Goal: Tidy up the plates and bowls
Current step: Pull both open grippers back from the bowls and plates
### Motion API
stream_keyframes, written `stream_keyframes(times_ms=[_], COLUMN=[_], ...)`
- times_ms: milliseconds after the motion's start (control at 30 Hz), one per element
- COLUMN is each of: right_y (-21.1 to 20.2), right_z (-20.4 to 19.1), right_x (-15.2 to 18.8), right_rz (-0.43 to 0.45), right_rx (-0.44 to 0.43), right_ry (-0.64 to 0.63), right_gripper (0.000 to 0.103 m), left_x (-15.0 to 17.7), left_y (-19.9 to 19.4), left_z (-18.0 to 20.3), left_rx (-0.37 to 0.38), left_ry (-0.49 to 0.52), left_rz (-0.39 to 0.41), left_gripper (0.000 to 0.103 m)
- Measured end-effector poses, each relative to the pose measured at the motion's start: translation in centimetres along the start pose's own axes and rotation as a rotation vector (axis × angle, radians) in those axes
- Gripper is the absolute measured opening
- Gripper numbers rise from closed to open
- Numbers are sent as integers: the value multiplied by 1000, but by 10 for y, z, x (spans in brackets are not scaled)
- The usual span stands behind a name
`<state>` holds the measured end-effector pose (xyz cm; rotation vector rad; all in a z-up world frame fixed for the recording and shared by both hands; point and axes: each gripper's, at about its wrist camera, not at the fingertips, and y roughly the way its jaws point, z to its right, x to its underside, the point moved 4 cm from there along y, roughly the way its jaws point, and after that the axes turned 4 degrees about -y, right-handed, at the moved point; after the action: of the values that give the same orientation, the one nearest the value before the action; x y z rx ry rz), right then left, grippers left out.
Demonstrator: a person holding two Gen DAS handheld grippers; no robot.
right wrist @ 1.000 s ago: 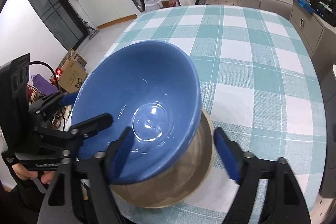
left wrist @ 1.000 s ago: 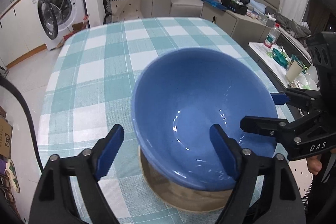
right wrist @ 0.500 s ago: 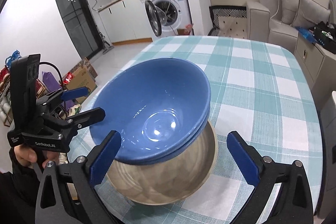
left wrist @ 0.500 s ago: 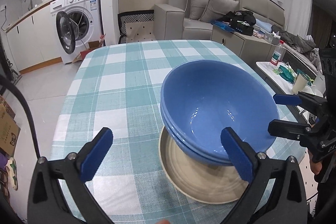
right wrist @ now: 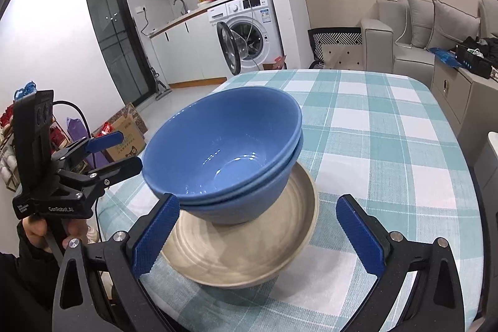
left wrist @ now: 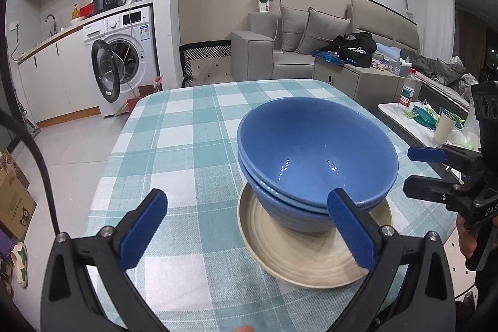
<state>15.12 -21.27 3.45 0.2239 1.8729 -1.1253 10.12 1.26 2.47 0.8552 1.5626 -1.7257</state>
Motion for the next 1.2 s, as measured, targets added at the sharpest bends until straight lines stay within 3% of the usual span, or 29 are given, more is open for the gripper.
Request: stream_keyframes(times_ms=[833,1200], right_y=[-36,-48], right_z=[-30,-37], right_x=[43,57], right_rz=[129,207], right_rx=[14,42], right_ry=[-75,-98], right_gripper=[102,102], left_x=[40,55], left_y=[-36,-45], left_z=[2,6], left_rx=[-11,-30], left_ry=[-39,0], left_rz=[146,179], left_gripper=[103,103])
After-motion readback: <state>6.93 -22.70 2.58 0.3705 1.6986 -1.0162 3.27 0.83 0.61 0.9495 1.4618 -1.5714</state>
